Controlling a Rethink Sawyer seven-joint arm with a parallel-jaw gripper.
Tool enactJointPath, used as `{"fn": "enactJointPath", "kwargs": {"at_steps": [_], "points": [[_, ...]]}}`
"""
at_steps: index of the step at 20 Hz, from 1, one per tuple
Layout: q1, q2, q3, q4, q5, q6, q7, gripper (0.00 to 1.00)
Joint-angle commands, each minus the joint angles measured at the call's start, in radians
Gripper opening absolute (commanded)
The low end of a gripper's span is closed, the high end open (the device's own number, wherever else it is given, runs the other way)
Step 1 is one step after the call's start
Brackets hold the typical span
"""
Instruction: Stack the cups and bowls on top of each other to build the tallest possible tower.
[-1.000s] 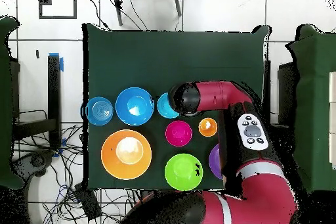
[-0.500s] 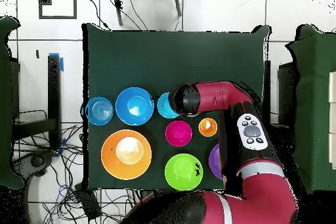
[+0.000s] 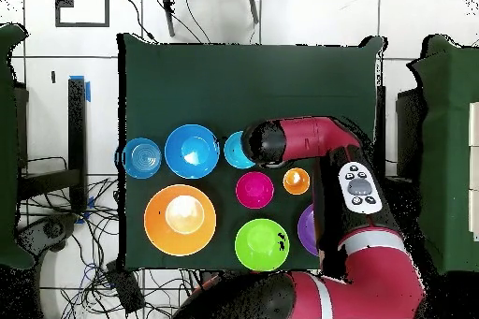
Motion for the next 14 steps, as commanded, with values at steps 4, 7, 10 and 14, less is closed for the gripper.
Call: {"fn": "enactJointPath", "kwargs": {"at_steps": [4,7,10,14], "points": [[-0.010,0.025,0.048,0.016,-0.095,-0.062,-0.096,1.00],[-0.012,0.030,0.046,0.023,-0.098,-0.076,-0.088,1.00],[-0.013,0.039,0.047,0.023,-0.103,-0.090,-0.089,1.00],[-0.016,0.053,0.051,0.015,-0.086,-0.067,-0.093,1.00]]}}
